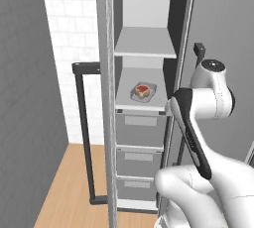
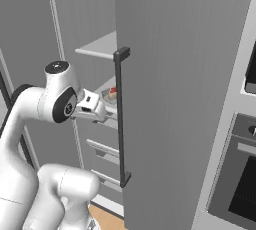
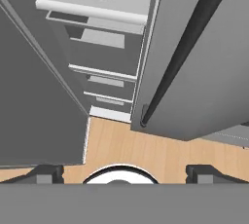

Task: Take the meat container that has the steak and place it on the second highest rack of the freezer. Then take the vegetable container that has the corn and tomato and place it on the highest rack of the freezer.

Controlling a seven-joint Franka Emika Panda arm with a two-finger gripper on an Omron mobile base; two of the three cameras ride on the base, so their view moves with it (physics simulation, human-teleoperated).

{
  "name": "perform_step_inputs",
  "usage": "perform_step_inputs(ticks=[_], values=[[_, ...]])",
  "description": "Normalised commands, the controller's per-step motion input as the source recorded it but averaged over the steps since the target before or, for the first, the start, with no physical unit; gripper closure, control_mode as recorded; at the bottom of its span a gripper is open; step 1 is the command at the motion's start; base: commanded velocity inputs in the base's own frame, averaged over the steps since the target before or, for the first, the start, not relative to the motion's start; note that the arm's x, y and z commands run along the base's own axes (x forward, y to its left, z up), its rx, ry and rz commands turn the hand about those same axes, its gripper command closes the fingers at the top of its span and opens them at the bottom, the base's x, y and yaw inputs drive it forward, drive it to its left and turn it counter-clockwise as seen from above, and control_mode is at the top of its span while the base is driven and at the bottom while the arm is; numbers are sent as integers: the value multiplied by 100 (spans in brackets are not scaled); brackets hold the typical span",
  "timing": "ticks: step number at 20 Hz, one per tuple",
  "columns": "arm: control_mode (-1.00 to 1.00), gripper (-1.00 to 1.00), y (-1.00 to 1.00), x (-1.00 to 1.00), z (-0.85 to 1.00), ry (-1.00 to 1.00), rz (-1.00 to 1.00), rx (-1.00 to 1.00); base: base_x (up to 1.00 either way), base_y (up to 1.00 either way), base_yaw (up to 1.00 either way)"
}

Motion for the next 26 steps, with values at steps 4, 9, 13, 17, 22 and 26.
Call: perform_step_inputs(ticks=[4,9,13,17,22,26], values=[[-100,-100,-3,-94,2,-15,4,0,0,0,0],[-100,-100,0,-32,0,-5,3,0,0,0,0],[-100,-100,0,0,0,0,0,0,0,0,0],[-100,-100,-7,0,0,0,0,2,0,0,0],[100,-100,-8,-1,0,0,-1,3,-19,-11,-1],[100,-100,0,0,0,0,0,0,-71,-46,-8]])
